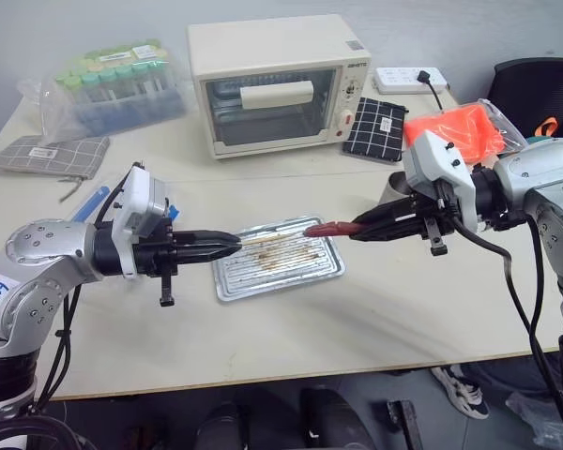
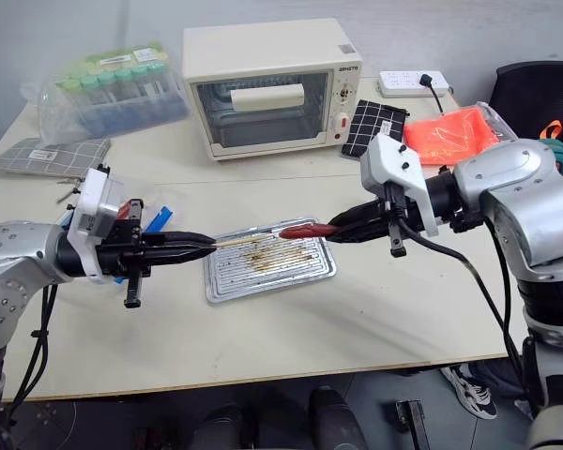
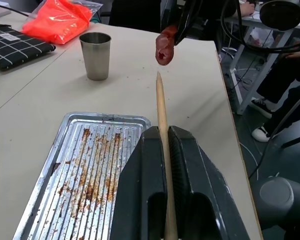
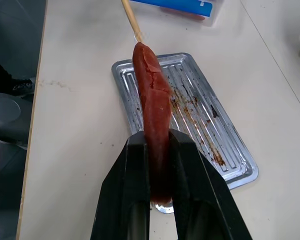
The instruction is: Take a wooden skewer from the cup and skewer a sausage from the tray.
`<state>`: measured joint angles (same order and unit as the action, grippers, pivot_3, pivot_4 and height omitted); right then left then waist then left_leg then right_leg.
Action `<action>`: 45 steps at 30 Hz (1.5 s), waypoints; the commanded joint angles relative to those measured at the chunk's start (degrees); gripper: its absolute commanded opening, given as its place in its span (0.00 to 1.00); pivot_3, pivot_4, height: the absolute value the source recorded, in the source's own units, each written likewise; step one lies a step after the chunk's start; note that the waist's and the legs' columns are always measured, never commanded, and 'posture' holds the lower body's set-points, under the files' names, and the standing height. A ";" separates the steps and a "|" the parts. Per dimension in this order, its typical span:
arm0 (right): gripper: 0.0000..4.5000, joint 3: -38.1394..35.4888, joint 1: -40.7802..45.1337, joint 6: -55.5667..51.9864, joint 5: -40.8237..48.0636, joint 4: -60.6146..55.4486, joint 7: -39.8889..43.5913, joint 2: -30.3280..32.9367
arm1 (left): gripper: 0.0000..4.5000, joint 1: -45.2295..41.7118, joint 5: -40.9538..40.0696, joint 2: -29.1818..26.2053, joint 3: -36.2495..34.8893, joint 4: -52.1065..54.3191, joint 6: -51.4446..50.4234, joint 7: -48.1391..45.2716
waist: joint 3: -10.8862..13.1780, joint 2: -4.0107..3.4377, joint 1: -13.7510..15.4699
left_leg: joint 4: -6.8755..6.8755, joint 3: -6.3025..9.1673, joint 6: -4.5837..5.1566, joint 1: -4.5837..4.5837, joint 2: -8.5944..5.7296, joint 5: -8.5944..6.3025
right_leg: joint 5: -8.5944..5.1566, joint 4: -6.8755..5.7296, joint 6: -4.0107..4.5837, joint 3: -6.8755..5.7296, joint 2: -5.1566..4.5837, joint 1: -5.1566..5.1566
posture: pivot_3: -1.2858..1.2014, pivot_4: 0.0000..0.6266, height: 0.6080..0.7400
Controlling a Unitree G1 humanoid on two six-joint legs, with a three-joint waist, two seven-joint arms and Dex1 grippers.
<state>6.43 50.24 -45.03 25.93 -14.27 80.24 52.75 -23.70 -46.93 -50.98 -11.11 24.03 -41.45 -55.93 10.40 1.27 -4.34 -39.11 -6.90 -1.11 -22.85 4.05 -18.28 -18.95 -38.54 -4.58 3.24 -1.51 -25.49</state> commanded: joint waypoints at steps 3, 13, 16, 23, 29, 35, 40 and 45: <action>0.11 -1.19 -0.71 1.85 0.93 -1.78 -0.15 1.52 | 0.00 -1.22 -0.47 -1.10 -0.59 2.05 0.33 -0.71 | 0.00 0.00 0.07 | 0.00 0.00 0.00 0.00 0.00 0.00 | 0.00 0.00 0.00 0.00 0.01 0.00 | 0.52 0.24 1.00; 0.11 -1.03 -0.82 1.87 1.74 -2.60 -1.11 0.85 | 0.00 -2.09 -0.08 -0.86 0.81 2.20 0.47 -1.15 | 0.00 0.00 0.13 | -0.01 -0.01 0.00 0.00 0.00 0.00 | 0.00 0.00 0.00 0.00 0.00 0.00 | 0.52 0.24 1.00; 0.11 -1.20 -0.71 1.39 2.36 -3.10 -1.43 0.83 | 0.00 -2.41 -0.07 -0.85 1.00 2.14 0.46 -1.29 | 0.00 0.00 0.12 | -0.01 -0.01 0.00 0.00 0.00 0.00 | 0.00 0.00 0.00 0.00 0.01 0.00 | 0.52 0.24 1.00; 0.11 -1.44 -0.88 0.83 3.67 -4.15 -1.79 1.10 | 0.00 -2.74 0.42 -0.72 1.51 2.04 0.87 -1.91 | 0.00 0.00 0.15 | -0.01 0.00 0.00 0.00 0.00 0.00 | 0.00 0.00 0.00 0.00 0.01 0.00 | 0.52 0.24 1.00; 0.11 -1.76 -0.58 0.36 5.05 -4.80 -2.31 1.20 | 0.00 -3.00 0.48 -0.64 2.07 1.80 1.30 -2.26 | 0.00 0.00 0.17 | -0.01 0.00 0.00 0.00 0.00 0.00 | 0.00 0.00 0.00 0.00 0.01 0.00 | 0.52 0.24 1.00; 0.11 -1.65 -0.69 0.75 5.84 -5.90 -2.30 1.49 | 0.00 -3.16 0.59 -0.43 2.30 1.52 1.70 -2.61 | 0.00 0.00 0.20 | -0.01 0.00 0.00 0.00 0.00 0.00 | 0.00 0.00 0.00 0.00 0.01 0.00 | 0.52 0.24 1.00; 0.11 -1.21 -0.24 0.71 5.88 -6.28 -2.44 1.32 | 0.00 -3.26 0.71 -0.44 2.57 1.31 1.99 -3.00 | 0.00 0.00 0.32 | -0.01 -0.01 0.00 0.00 0.00 0.00 | 0.00 0.00 0.00 0.00 0.01 0.00 | 0.52 0.24 1.00; 0.11 -0.11 -0.66 2.07 4.71 -6.63 -2.15 1.26 | 0.00 -3.75 0.98 -0.71 2.78 0.79 2.22 -3.70 | 0.00 0.00 0.93 | -0.03 -0.01 0.00 0.00 0.00 0.00 | 0.00 0.00 0.00 -0.01 0.02 0.00 | 0.52 0.24 1.00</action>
<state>6.58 48.78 -44.31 30.62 -18.95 77.96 53.26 -26.63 -46.47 -51.29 -7.94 24.21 -40.14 -59.18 10.40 1.27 -3.41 -39.15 -6.91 -1.11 -22.85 4.05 -18.28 -18.95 -38.54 -4.58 3.24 -1.49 -25.49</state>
